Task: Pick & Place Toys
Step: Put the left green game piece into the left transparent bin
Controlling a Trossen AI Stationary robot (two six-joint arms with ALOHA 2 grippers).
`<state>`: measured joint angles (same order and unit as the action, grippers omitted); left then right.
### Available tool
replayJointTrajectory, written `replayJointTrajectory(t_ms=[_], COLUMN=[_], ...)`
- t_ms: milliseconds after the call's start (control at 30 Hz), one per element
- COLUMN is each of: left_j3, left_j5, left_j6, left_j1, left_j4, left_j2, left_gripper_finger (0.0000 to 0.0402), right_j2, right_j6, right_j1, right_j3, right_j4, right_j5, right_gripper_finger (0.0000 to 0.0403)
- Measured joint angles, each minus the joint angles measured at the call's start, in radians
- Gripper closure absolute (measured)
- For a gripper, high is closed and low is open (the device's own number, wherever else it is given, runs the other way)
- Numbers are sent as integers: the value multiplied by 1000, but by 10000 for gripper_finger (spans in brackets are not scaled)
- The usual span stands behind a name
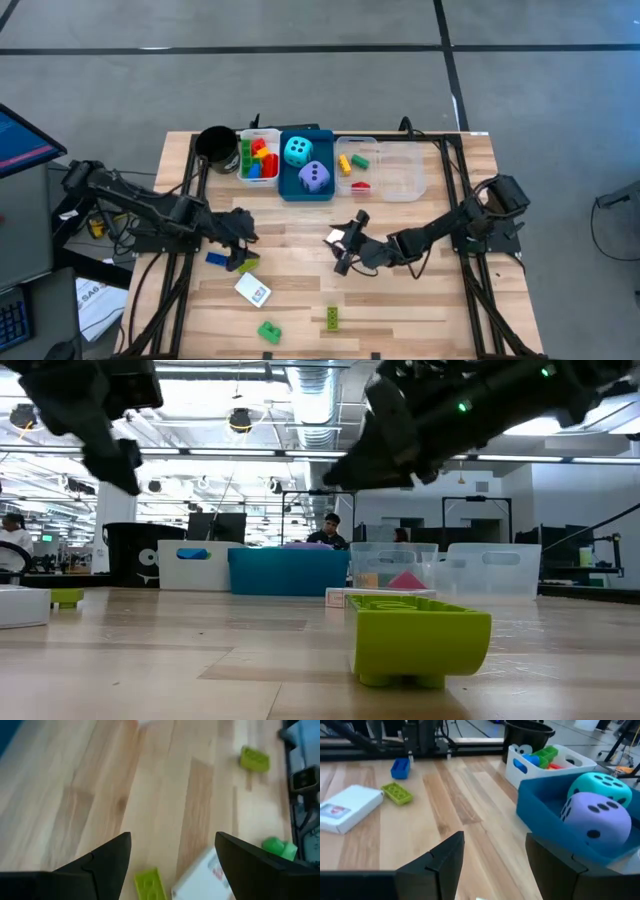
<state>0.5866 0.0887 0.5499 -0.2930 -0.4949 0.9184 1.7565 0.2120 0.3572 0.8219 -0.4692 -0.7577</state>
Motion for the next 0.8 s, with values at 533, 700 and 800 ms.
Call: replayJointTrajectory(t_ms=[533, 700, 800], left_j3=[7, 7, 7], left_j5=[-16, -16, -16], left_j6=[184, 246, 270], left_j1=[-89, -100, -102], left_j4=[-89, -92, -88], left_j2=[227, 290, 330], left_gripper_finger=[127, 128, 128], right_j2=[-1, -1, -1], right_j6=[-134, -133, -133], right_j1=[-55, -58, -57], right_j3=[34, 30, 30], right_j4=[-35, -36, -37], right_j5=[27, 27, 27], right_gripper_finger=[195, 196, 197])
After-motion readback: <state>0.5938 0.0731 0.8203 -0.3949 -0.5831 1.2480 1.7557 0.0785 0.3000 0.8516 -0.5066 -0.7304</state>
